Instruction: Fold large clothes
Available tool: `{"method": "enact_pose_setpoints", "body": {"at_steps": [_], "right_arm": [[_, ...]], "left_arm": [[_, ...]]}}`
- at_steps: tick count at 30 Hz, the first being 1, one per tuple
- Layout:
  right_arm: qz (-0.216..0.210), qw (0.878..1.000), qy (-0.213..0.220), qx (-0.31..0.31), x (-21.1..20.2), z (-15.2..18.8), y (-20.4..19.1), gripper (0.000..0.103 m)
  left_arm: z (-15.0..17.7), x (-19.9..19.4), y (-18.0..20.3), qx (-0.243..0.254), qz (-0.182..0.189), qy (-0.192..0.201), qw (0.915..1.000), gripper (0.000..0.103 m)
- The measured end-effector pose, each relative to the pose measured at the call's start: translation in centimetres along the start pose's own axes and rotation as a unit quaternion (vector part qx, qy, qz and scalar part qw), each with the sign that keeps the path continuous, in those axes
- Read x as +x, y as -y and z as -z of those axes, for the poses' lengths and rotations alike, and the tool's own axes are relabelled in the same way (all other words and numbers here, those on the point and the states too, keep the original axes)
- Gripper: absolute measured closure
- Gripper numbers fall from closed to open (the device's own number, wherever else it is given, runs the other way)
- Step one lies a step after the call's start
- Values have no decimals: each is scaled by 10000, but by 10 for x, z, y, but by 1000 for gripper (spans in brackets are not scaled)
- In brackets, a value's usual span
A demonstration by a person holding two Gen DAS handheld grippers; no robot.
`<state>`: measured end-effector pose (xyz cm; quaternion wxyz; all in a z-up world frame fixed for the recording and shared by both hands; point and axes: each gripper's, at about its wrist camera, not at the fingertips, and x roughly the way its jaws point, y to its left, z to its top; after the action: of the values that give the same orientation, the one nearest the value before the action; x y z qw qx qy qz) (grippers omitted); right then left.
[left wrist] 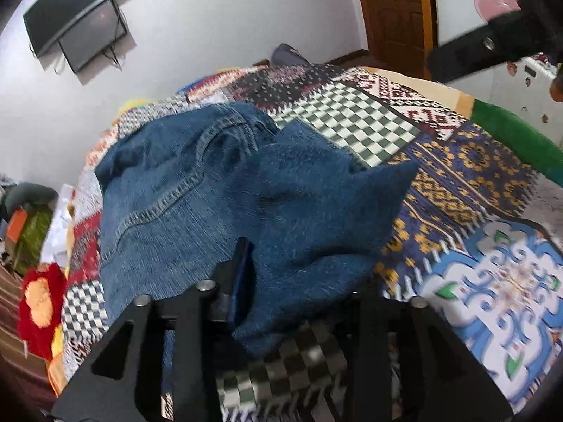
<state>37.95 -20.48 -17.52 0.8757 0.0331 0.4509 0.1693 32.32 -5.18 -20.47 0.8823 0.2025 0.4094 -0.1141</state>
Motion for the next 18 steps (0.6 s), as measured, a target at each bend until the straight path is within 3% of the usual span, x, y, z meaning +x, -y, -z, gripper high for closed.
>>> {"method": "enact_pose_setpoints", "body": {"at_steps": [1,4,8,11,14,18], "right_arm": [[-24,10000,32,-70,-3,-1,-6,2],[-121,9996,102,-245,-7,-6,-23,2],[-318,9983,193,-438,-12,-11,-47,2],[-554,9966,175,-588,-8,-15,-68,2],[-703,9948,89,-738,3,-16,-88,2],[-887,9916,-187,-921,30,-13,-112,2]], "left_arm": [[1,-6,-1,-80,275,-50,9996,38],[5,-21,-3,-346,682,70,9970,22],[12,-46,-23,-643,354,245,9970,20],[20,-63,-53,-1047,131,375,9937,11],[28,-73,-89,-1477,-123,468,9879,8],[40,-65,-132,-2014,-543,308,9775,7]]}}
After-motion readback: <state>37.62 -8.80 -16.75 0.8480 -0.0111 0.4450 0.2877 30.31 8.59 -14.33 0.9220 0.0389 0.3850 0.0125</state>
